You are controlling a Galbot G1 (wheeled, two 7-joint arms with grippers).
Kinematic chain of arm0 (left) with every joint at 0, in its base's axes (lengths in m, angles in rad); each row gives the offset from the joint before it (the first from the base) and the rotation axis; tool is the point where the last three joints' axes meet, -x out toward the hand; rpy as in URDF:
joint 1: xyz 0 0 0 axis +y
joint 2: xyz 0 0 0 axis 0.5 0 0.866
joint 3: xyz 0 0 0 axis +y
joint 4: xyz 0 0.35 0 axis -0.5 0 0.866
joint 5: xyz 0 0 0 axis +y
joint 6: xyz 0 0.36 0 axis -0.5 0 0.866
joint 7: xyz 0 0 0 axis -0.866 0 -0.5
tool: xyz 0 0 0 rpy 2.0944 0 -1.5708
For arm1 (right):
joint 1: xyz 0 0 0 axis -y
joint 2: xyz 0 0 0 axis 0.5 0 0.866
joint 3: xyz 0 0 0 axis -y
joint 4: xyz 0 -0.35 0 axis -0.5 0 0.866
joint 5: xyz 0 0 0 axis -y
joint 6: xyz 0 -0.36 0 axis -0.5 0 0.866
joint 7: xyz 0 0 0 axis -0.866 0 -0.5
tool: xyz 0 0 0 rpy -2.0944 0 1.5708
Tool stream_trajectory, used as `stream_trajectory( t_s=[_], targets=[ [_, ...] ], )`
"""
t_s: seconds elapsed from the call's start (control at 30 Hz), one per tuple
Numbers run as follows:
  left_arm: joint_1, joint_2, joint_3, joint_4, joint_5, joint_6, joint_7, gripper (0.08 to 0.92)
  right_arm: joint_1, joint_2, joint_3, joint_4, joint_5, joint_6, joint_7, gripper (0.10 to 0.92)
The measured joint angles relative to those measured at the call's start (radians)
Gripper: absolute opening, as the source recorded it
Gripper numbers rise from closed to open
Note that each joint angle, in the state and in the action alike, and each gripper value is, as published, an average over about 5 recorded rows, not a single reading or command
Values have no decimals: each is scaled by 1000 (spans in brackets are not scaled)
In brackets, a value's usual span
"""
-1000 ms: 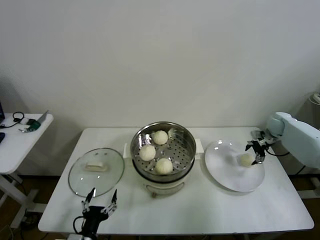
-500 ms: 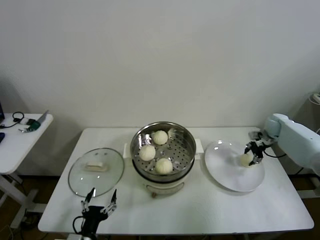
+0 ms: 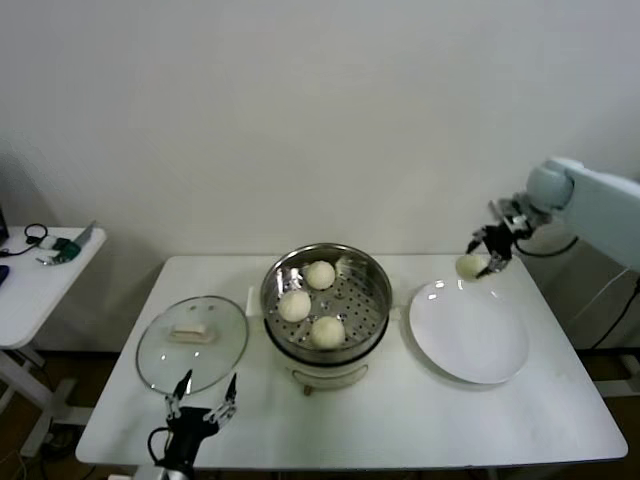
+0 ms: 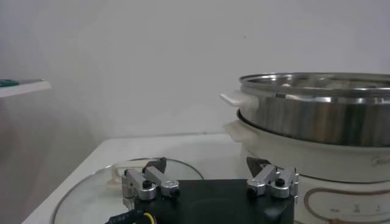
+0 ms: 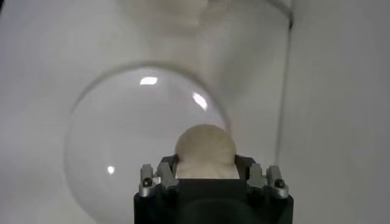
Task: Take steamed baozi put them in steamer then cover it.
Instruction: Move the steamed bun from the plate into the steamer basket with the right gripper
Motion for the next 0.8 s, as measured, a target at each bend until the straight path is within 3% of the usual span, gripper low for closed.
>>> stream_trajectory(
  t_s=[0.33, 0.8],
  targets=[
    [-10, 10, -4, -17, -15, 6, 0, 823, 197, 74, -102, 274, 254, -147, 64, 641],
    [-14, 19, -31, -18, -42, 10, 0, 823, 60, 185, -124, 330, 249, -247, 166, 636]
  ],
)
